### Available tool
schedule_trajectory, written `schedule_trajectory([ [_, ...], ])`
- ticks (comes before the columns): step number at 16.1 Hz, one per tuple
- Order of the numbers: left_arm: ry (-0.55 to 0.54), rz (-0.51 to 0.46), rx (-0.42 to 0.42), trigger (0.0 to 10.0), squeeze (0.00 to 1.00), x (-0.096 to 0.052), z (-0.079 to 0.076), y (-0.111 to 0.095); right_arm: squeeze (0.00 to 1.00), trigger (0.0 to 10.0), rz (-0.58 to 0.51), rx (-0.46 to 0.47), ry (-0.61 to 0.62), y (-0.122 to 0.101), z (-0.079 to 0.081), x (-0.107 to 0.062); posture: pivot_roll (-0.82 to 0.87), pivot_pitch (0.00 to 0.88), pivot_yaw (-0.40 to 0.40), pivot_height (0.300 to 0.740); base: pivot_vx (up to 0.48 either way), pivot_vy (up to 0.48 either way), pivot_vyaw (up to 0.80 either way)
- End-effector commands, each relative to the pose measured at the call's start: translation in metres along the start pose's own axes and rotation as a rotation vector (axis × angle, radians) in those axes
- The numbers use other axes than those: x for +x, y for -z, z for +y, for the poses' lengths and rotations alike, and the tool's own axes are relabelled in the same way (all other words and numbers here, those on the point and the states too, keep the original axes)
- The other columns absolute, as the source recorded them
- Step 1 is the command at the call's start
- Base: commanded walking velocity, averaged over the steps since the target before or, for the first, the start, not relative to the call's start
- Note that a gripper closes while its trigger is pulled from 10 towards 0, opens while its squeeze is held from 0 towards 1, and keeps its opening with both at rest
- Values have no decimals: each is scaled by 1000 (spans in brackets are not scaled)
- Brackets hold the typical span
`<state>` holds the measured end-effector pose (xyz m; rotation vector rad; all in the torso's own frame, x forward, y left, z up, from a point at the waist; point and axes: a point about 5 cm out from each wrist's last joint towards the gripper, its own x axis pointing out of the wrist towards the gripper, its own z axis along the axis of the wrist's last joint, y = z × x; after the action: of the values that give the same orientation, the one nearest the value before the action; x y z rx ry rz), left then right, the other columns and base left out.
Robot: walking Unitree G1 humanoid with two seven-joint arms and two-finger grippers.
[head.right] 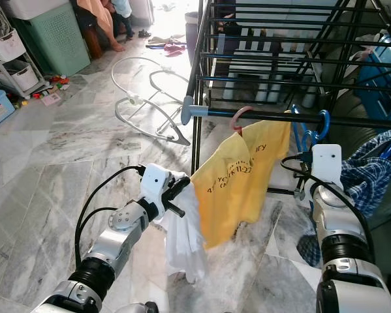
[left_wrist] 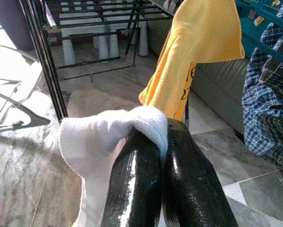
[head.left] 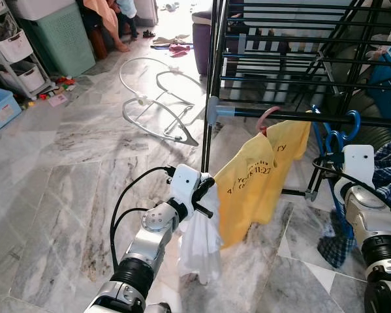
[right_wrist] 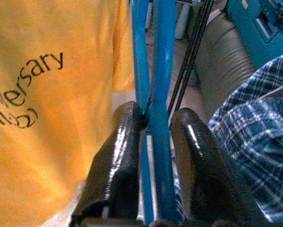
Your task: Hang hanger
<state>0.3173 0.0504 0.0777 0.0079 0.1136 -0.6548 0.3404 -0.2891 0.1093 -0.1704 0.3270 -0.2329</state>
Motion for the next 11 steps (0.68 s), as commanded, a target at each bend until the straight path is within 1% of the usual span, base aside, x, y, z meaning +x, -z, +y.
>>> schedule_trajectory([
  [1, 0, -12, 16, 0, 0, 1, 0, -4, 0, 0, 8, -10, -2, 0, -2, 1, 25, 93, 24, 740, 0, 0, 0],
  [5, 3, -12, 10, 0, 0, 2, -2, -3, 0, 0, 28, -22, 0, 5, -6, 0, 16, 89, 22, 740, 0, 0, 0],
  [9, 6, -11, 6, 0, 0, 5, -4, -3, 0, 0, 24, -29, 4, 5, -10, -1, 9, 77, 18, 740, 0, 0, 0],
  [11, 8, -25, 13, 0, 0, 6, -5, -6, 0, 0, -14, -37, 7, 1, -13, -4, 2, 61, 12, 740, 0, 0, 0],
])
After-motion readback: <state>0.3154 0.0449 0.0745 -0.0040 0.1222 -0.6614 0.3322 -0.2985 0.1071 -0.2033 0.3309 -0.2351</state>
